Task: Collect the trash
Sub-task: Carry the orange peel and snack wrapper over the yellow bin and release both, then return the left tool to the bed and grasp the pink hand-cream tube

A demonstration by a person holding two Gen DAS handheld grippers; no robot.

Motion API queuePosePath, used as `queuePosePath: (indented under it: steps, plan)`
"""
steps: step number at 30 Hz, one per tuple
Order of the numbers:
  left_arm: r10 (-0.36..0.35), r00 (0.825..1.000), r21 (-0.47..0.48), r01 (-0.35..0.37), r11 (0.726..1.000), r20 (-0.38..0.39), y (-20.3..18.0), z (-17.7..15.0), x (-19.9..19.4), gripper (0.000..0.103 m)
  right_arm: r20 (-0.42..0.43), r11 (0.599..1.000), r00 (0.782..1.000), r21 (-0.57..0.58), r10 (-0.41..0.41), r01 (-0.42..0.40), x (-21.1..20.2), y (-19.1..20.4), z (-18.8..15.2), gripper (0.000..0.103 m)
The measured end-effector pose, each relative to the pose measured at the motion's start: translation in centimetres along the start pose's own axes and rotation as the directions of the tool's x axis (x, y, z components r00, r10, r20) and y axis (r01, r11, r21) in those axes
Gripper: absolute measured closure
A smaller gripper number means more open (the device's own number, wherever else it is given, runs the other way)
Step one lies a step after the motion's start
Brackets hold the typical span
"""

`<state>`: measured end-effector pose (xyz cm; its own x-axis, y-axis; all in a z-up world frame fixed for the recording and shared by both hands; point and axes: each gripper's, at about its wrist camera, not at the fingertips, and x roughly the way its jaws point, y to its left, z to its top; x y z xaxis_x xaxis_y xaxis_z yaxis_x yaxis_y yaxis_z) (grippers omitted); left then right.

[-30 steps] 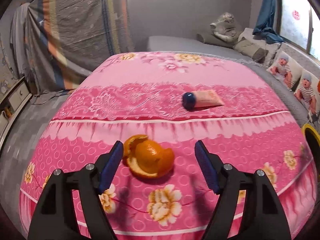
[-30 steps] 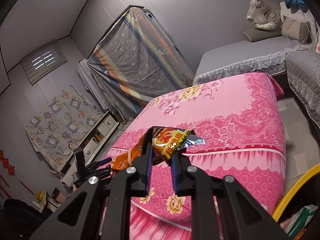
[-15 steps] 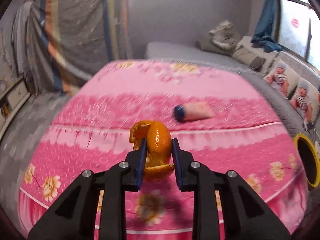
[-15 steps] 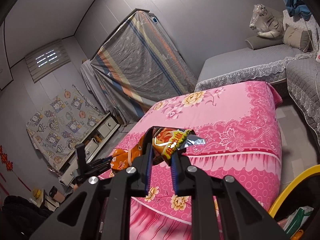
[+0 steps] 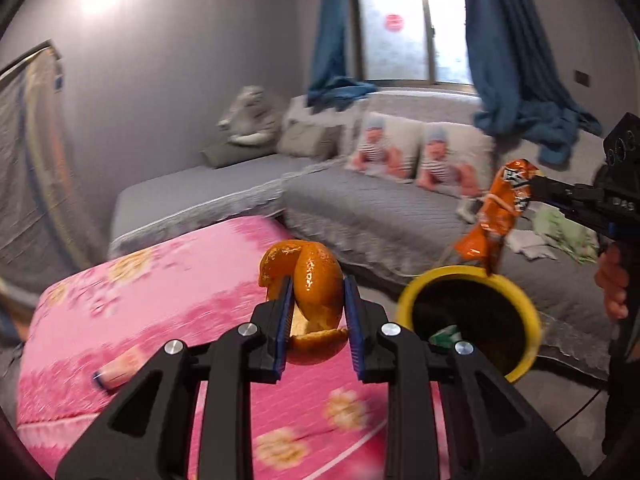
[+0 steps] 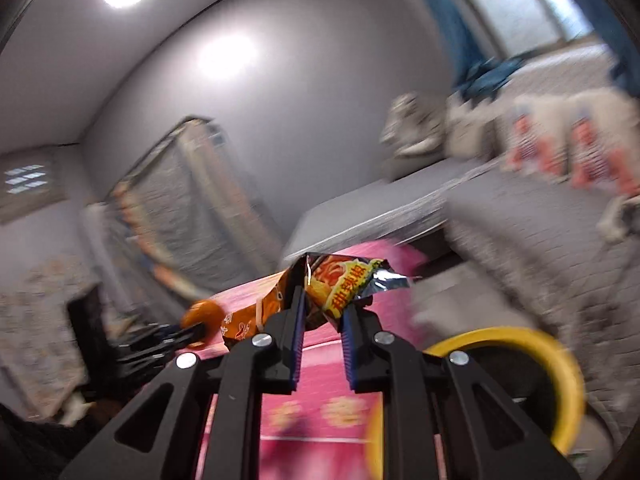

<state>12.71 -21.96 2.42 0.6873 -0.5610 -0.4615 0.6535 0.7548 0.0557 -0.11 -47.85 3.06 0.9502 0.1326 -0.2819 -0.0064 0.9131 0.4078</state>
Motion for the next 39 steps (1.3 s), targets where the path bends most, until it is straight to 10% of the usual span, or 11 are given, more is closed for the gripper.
queuePosePath:
  steps: [7, 23, 25, 27, 29, 39]
  plan:
    - [-0.154, 0.986, 0.063, 0.158, 0.985, -0.070, -8.9, 0.9, 7.4, 0.080, 0.072, 0.927, 0.927, -0.042, -0.369, 0.373, -3.5, -4.0, -1.9, 0.088]
    - [-0.193, 0.965, 0.053, 0.205, 0.977, -0.177, -13.7, -2.4, 14.2, 0.077, -0.065, 0.819, 0.821, -0.151, -0.567, 0.553, 2.8, -7.6, -8.6, 0.086]
    - [-0.182, 0.965, 0.017, 0.188, 0.982, -0.187, -13.0, -2.6, 14.1, 0.071, -0.081, 0.794, 0.797, -0.185, -0.599, 0.578, 3.5, -7.5, -9.1, 0.077]
    - [-0.158, 0.974, -0.019, 0.157, 0.987, -0.163, -11.9, -2.4, 13.4, 0.032, -0.066, 0.763, 0.768, -0.192, -0.638, 0.617, 3.8, -7.7, -9.5, 0.054]
    - [-0.099, 0.991, -0.043, 0.096, 0.994, -0.092, -10.5, -1.8, 11.5, 0.025, -0.055, 0.749, 0.753, -0.176, -0.655, 0.639, 3.6, -8.2, -9.5, 0.038]
    - [0.104, 0.987, -0.046, -0.099, 0.994, 0.122, -5.5, 0.8, 2.0, 0.009, -0.128, 0.868, 0.858, -0.044, -0.497, 0.496, 4.3, -7.2, -8.6, 0.036]
